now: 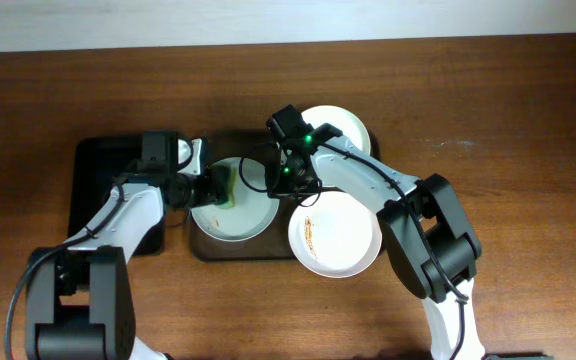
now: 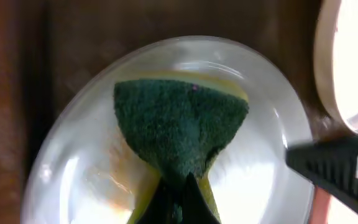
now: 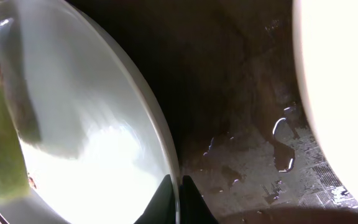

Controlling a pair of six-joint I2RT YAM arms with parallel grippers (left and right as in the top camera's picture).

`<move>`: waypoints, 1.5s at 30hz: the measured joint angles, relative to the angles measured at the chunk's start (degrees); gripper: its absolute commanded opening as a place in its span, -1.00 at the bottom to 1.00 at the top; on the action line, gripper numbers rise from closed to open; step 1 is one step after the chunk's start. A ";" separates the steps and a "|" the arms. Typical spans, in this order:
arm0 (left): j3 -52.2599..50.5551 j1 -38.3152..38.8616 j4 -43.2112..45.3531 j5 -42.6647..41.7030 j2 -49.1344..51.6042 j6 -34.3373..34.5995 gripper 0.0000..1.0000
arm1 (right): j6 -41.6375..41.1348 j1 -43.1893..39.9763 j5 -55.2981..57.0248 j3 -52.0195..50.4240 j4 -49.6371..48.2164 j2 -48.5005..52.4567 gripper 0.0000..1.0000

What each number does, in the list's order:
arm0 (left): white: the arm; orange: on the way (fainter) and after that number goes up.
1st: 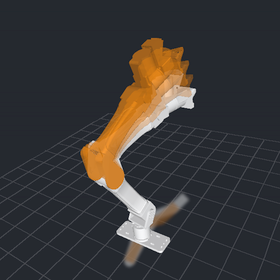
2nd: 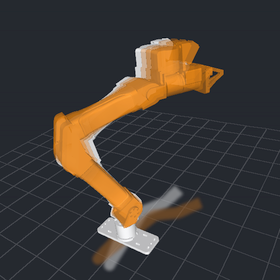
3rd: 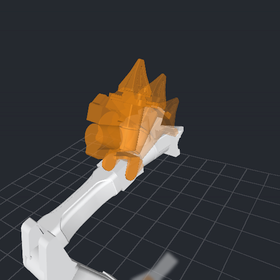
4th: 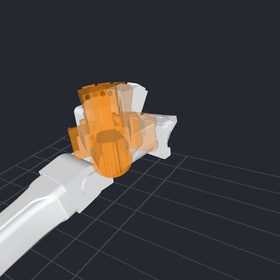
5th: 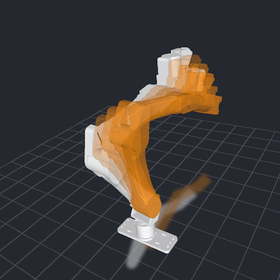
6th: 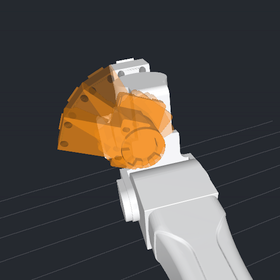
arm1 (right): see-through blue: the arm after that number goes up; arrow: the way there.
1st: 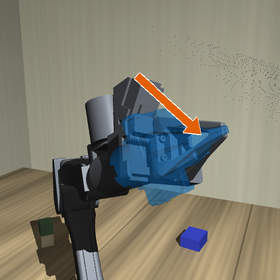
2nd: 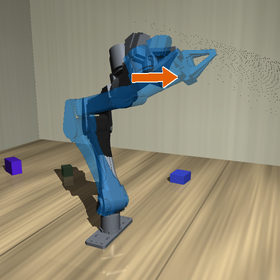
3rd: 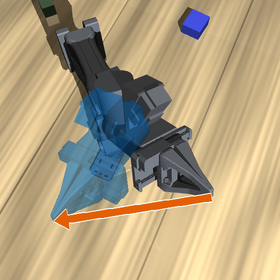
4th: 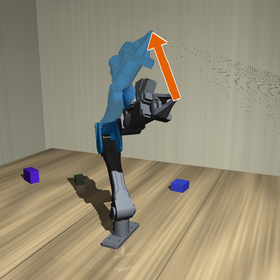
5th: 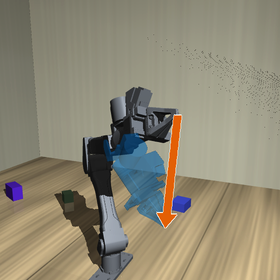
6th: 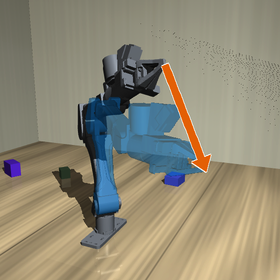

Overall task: Clean dirty plates on tray and stack at the side
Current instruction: 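Pick up the green sponge with the left gripper and scrub the held plate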

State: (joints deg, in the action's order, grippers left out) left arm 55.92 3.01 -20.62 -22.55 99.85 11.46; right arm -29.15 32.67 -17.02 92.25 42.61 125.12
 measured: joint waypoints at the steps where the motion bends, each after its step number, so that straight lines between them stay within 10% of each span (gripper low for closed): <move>1: -0.02 0.02 1.88 2.01 0.02 0.15 -0.98 | 0.00 0.00 0.00 0.00 0.00 0.00 -0.91; 6: 0.28 0.04 -6.49 10.45 0.00 0.37 -0.99 | 0.48 0.07 -0.04 0.00 0.04 0.02 -0.91; 17: 0.44 3.67 -17.05 1.92 -0.07 6.40 -0.98 | 0.85 0.37 0.24 0.00 0.42 0.11 -0.91; 24: -0.02 7.10 -1.62 25.68 -0.20 7.91 -0.99 | -0.04 0.35 0.42 0.00 -0.24 0.26 -0.91; 31: -0.26 7.04 8.11 23.82 -0.15 5.16 -0.99 | -0.20 0.37 0.44 0.00 0.09 0.26 -0.91; 37: 0.15 6.99 -2.47 11.10 -0.11 2.89 -0.99 | -0.17 0.37 0.44 0.00 0.20 0.26 -0.91; 45: 8.31 6.99 -13.68 23.10 0.02 2.82 -0.98 | 0.02 0.42 0.42 0.00 0.72 0.31 -0.92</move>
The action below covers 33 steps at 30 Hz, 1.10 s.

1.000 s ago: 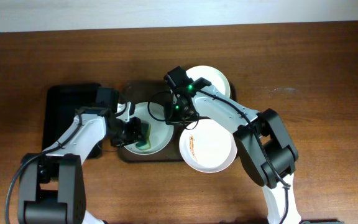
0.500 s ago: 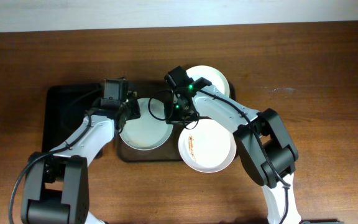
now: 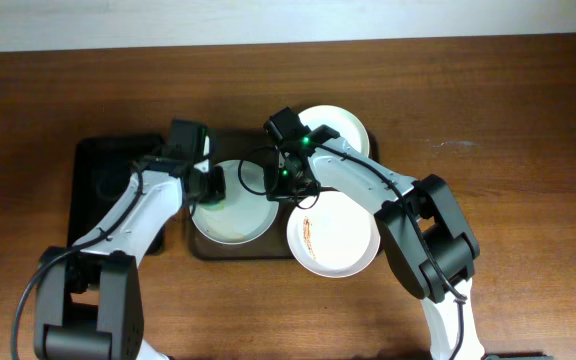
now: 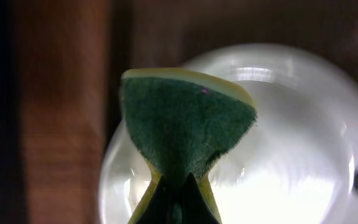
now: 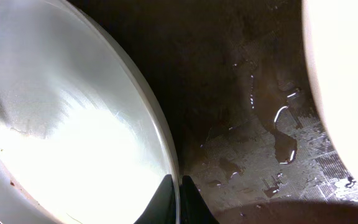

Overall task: Clean dirty plates on tray and stack at the side
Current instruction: 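Pick up the green sponge with the left gripper and scrub the held plate, then carry the scrubbed plate with the right gripper to the table's right side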

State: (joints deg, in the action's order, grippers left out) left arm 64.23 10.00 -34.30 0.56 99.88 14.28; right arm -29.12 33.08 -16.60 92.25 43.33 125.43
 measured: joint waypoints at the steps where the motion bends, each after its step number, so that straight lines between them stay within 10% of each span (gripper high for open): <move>1: 1.99 0.00 0.02 2.38 0.00 0.00 -0.99 | 0.00 0.00 0.00 0.00 0.02 0.00 -0.91; 10: 18.18 -3.67 -21.84 -3.52 -0.02 -0.15 -0.99 | 4.37 0.00 4.46 0.13 5.79 -4.09 -0.91; 24: 18.51 -7.82 -20.46 -3.78 -0.02 -0.15 -0.99 | 8.26 14.86 64.94 2.45 9.29 -18.75 -0.92; 33: 18.51 -7.82 -20.37 -4.17 -0.02 -0.15 -0.99 | 6.34 18.73 78.31 2.45 7.02 -18.75 -0.92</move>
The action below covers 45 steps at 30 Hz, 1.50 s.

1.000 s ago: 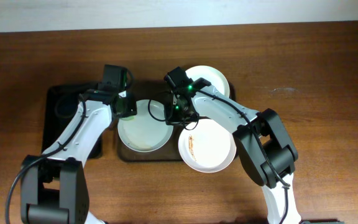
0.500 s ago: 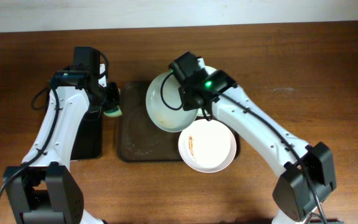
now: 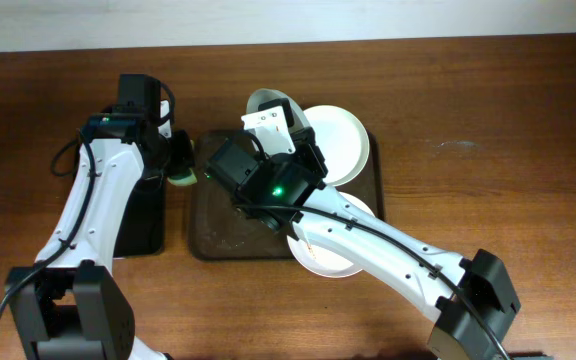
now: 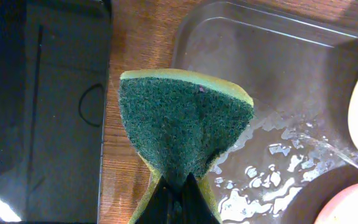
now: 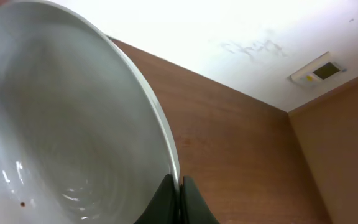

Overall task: Clean dirty plates on tray and stack at the side
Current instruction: 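Carry the scrubbed plate with the right gripper to the table's right side, then release the plate on the right side and return the right gripper to the tray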

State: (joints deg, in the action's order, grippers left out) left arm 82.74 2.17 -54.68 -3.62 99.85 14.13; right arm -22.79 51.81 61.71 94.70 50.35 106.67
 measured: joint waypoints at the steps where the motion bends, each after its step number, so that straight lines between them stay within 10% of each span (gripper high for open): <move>1: 0.00 0.00 0.02 -0.76 0.00 0.00 -0.99 | -0.37 -0.02 -2.49 0.02 0.00 0.00 -0.92; 9: 0.00 1.97 0.76 -3.50 0.00 0.00 -0.99 | -5.68 -19.96 -36.20 -0.02 3.32 -5.62 -0.92; 16: 0.04 4.13 3.34 -3.50 0.00 0.00 -0.99 | -4.63 -66.14 -58.82 -1.66 16.90 -15.80 -0.91; 20: 0.07 4.13 4.39 -3.50 0.00 0.00 -0.98 | -4.02 -79.43 -60.30 -19.96 -0.81 -13.49 -0.92; 24: 0.09 4.13 4.46 -3.50 0.00 0.00 -0.99 | -4.02 -79.80 -57.61 -28.79 -11.08 -12.96 -0.91; 26: 0.09 4.13 4.50 -3.52 0.00 0.00 -0.99 | -4.04 -79.80 -55.91 -31.52 -13.55 -12.96 0.25; 28: 0.09 4.13 4.55 -3.50 0.00 0.00 -0.98 | -4.20 -79.80 -55.52 -31.89 -13.88 -12.94 0.50; 33: 0.09 4.13 4.57 -3.50 0.00 0.00 -0.99 | -2.08 -77.96 -65.59 -24.55 -0.98 -12.68 0.42; 45: 0.11 4.13 4.59 -3.50 0.00 0.00 -0.98 | -0.98 -38.69 -74.23 -25.66 9.73 -1.79 -0.20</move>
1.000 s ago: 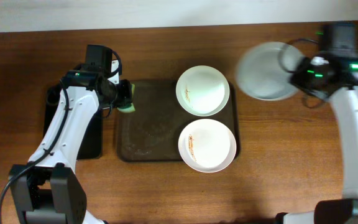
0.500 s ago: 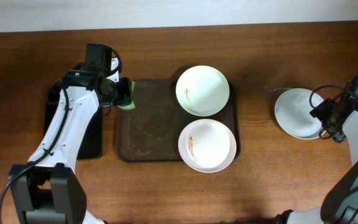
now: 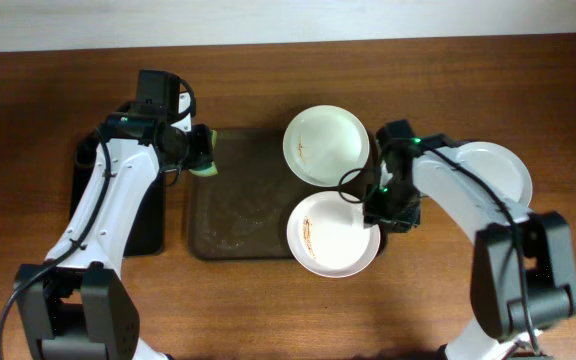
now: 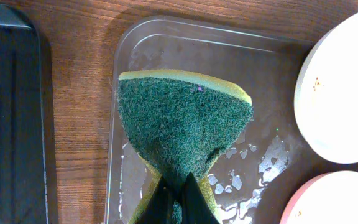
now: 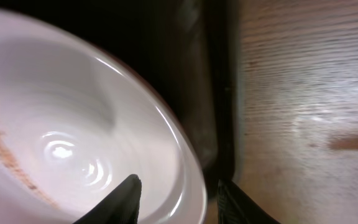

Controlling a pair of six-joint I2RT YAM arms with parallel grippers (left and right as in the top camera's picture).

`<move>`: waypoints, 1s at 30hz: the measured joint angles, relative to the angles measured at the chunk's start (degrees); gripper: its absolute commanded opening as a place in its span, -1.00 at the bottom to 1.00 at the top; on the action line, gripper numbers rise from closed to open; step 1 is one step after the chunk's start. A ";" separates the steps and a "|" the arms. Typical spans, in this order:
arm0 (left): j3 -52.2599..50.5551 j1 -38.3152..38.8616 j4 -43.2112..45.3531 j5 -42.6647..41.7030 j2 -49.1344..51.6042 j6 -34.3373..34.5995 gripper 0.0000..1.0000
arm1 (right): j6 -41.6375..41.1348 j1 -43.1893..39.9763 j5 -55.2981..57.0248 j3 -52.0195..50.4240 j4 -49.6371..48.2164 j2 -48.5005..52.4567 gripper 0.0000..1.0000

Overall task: Clean dirty plates on tray and stack at the side
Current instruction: 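Release the plate on the right side and return the right gripper to the tray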

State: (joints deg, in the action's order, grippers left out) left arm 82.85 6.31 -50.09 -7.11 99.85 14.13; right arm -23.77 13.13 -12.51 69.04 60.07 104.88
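Observation:
My left gripper [image 4: 179,200] is shut on a green-and-yellow sponge [image 4: 182,121], hanging over the left end of the brown tray [image 3: 243,200]. On the tray sit a white plate [image 3: 326,145] at the back and a plate with an orange smear [image 3: 330,235] at the front. A clean white plate [image 3: 496,170] lies on the table to the right. My right gripper [image 5: 182,200] is open, its fingers [image 5: 128,194] straddling the right rim of the smeared plate [image 5: 73,143]. In the overhead view it is the right gripper [image 3: 388,212].
A flat black tray [image 3: 118,200] lies left of the brown one, under my left arm. Water drops [image 4: 260,168] wet the brown tray's floor. Bare wooden table [image 3: 528,270] surrounds both trays.
The plate my right gripper held up over the tray now lies on the table at the right. That gripper is open at the smeared plate's rim. The sponge has moved right, over the tray's left end.
First the sponge was pressed on a plate in the tray while my right gripper pinched its rim. Then the sponge was at that plate's left edge. Then the plate was lifted and the sponge held off left. Now the plate rests on the right.

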 measured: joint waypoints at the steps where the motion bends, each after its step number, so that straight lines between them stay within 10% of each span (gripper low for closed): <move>1: 0.00 0.00 0.00 0.00 0.00 0.00 -0.99 | 0.22 1.29 0.44 0.00 -0.07 2.71 -0.40; 3: 0.00 0.00 -0.07 -0.02 0.00 0.00 -0.99 | 0.81 1.99 0.02 0.15 -0.15 5.99 -0.91; 11: 0.00 0.00 -0.04 0.00 0.00 0.00 -0.99 | 0.13 8.52 -0.02 4.13 -1.66 2.43 -0.92; 22: -0.07 0.02 -5.44 0.00 0.00 0.00 -0.99 | -20.83 24.11 10.78 6.43 -25.05 9.62 -0.92; 30: -19.58 5.53 14.99 0.00 0.17 -10.29 -0.99 | -18.84 24.09 7.93 6.51 -25.90 9.84 -0.92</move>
State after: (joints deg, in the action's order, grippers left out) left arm 63.26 11.84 -35.09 -7.11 100.03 3.84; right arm -42.61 37.21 -4.58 75.55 34.17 114.72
